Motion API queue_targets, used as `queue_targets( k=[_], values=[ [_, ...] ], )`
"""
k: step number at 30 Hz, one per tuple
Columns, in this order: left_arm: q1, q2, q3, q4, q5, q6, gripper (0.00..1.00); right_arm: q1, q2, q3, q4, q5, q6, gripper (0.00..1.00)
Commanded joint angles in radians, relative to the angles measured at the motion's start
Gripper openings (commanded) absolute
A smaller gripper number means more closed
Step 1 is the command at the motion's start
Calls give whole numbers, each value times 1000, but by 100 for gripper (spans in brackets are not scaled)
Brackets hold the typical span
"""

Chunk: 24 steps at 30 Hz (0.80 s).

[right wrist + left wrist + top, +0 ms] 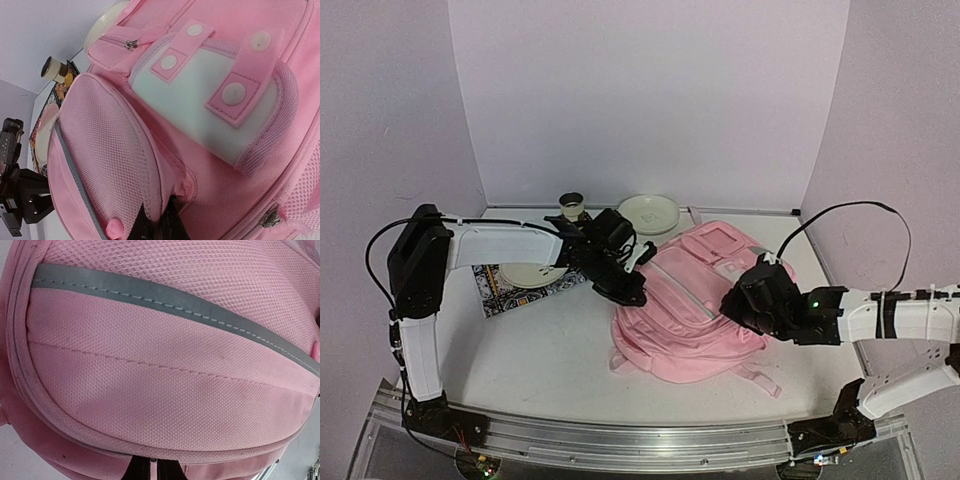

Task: Pack the student bag
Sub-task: Zip the upper front pocket of the bag in the student bag.

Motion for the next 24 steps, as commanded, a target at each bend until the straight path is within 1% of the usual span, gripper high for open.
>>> queue_targets(
  k=[1, 8, 15, 19, 22, 24],
  values=[
    [6, 36, 75, 46, -75, 50, 0, 43, 55, 78, 176, -58, -1, 0],
    [6, -50, -50, 34, -62, 25, 0, 42, 138, 137, 178, 19, 19, 0],
    [-16, -112, -98, 24, 114, -3, 0, 44, 194, 172, 176, 55, 33, 0],
    [-44, -158, -102, 11, 188, 21, 4, 44, 200, 186, 160, 86, -3, 0],
    [-45, -195, -135, 10, 177, 12, 7, 44, 198, 202, 131, 111, -74, 0],
    [-45, -204, -157, 11, 175, -4, 8, 41, 192, 204, 112, 124, -124, 0]
  ],
)
